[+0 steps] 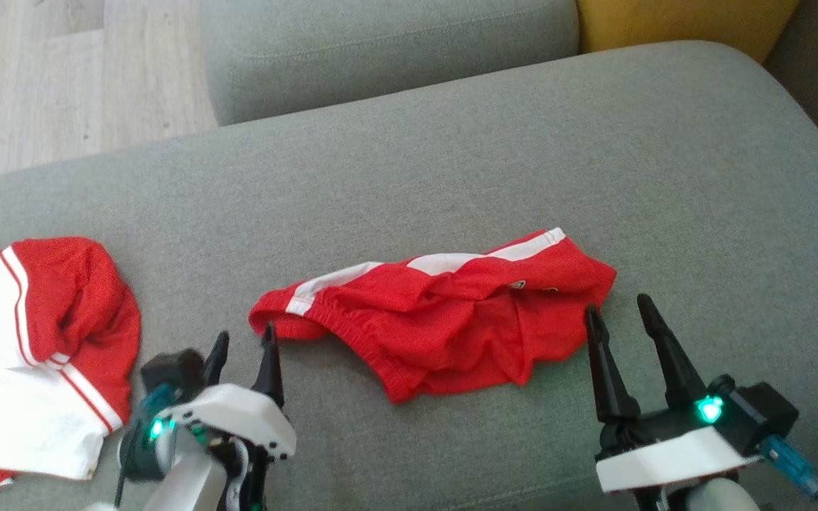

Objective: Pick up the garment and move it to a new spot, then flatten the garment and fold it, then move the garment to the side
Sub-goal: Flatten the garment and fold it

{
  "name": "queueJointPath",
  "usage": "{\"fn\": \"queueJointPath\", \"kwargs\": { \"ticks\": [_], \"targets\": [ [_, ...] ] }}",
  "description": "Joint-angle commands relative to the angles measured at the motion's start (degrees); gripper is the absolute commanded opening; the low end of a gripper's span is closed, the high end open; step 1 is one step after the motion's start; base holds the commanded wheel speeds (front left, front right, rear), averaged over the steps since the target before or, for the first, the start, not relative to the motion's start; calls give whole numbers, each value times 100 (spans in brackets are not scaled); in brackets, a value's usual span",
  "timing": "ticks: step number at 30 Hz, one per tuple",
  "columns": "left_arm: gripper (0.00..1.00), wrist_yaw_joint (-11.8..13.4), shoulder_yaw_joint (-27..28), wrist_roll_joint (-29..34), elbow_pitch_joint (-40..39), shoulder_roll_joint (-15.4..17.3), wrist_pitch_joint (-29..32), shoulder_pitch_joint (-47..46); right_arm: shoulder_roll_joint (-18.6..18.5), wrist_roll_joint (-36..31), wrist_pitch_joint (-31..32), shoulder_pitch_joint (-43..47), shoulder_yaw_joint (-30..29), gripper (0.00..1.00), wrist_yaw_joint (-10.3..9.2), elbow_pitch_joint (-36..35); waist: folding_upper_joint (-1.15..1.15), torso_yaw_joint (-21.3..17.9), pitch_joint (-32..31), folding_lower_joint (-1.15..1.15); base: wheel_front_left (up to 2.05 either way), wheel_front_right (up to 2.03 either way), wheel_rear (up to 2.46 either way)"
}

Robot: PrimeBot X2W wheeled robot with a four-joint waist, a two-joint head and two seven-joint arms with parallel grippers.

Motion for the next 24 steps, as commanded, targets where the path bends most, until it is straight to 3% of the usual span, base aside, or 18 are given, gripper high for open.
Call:
{"fn": "queueJointPath", "kwargs": {
  "ticks": [1,4,9,12,16,24],
  "targets": [
    [100,40,309,-102,-199,34,-36,-98,-24,-63,-52,-87,139,100,44,-167,0,11,-42,0,0,0,0],
    [100,15,563,-383,-437,-130,-36,210,-24,-88,-52,-49,127,100,44,-174,0,8,-73,0,0,0,0],
    [100,-294,713,-1344,-794,-356,194,472,-24,-114,-52,-3,106,100,44,-178,0,28,-67,0,0,0,0],
    [100,-298,702,-1853,-917,-395,471,310,-24,-114,-52,-40,168,100,44,-184,0,5,1,0,0,0,0],
    [100,-131,604,-2455,-935,-409,785,-21,-24,-89,-52,-121,266,100,44,-160,0,-83,64,0,0,0,0],
    [100,247,433,-2686,-413,-411,838,-452,-24,-29,-52,-138,297,100,44,-136,0,-291,153,0,0,0,0]
  ]
}}
